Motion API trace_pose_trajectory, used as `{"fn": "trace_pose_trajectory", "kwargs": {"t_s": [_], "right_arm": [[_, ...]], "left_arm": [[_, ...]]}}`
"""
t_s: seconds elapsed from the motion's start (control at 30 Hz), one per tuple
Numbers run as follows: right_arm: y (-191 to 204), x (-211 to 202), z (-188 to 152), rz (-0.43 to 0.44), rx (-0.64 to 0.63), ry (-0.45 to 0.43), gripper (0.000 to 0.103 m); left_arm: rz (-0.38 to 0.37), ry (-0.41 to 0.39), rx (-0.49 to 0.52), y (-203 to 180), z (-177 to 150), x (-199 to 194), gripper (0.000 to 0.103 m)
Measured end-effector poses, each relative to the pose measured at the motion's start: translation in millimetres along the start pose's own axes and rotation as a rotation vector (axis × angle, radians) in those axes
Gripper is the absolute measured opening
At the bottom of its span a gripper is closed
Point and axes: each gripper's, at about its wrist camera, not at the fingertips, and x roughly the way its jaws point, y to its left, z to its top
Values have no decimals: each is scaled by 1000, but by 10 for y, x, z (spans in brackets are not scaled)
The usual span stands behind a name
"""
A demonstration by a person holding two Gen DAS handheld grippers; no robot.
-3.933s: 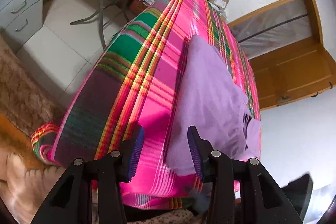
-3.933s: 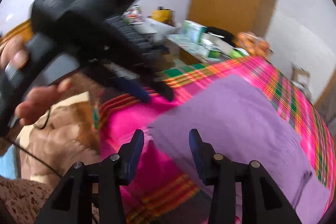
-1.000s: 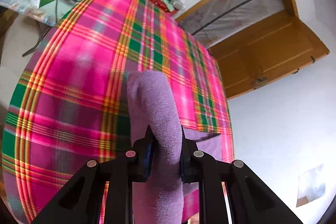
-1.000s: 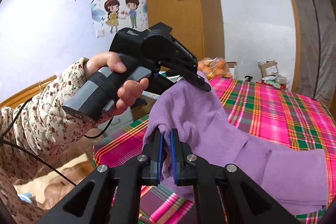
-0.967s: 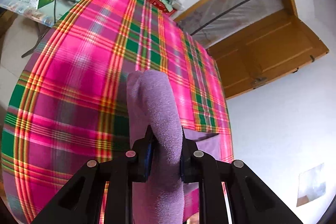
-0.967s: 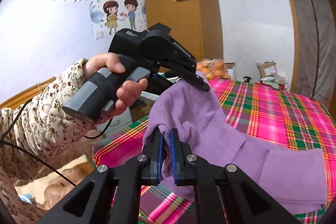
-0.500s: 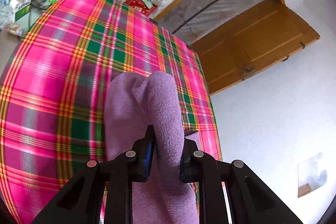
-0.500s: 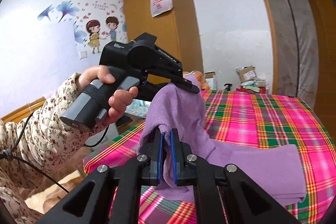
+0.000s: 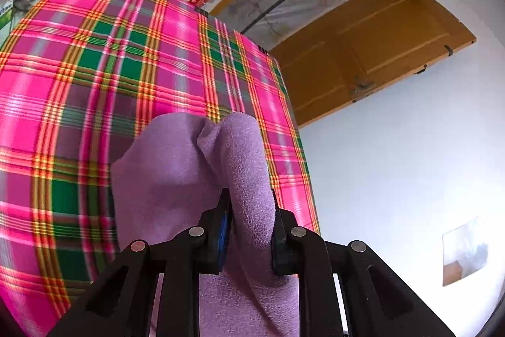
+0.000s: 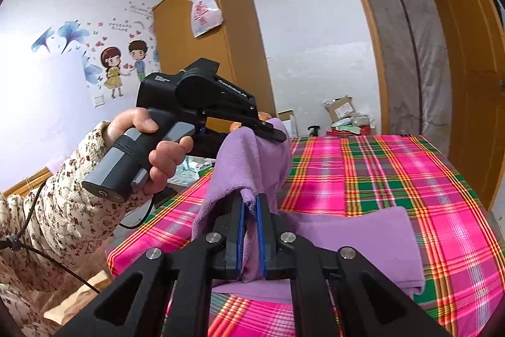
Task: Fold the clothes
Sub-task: 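Fold the held purple edge over the garment with the left gripper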
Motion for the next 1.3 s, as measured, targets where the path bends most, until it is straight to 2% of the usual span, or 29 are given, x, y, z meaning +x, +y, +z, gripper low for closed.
{"fn": "trace_pose_trajectory", "kwargs": {"t_s": [0.7,1.3], "right_arm": [[-684,-169,-161,-138,132,2,5],[-1285,-152,-409,-260,248,63,5]], "left_arm": [[23,121,21,-336,2,825,19],[77,234,10,-410,27,1594,19]]}}
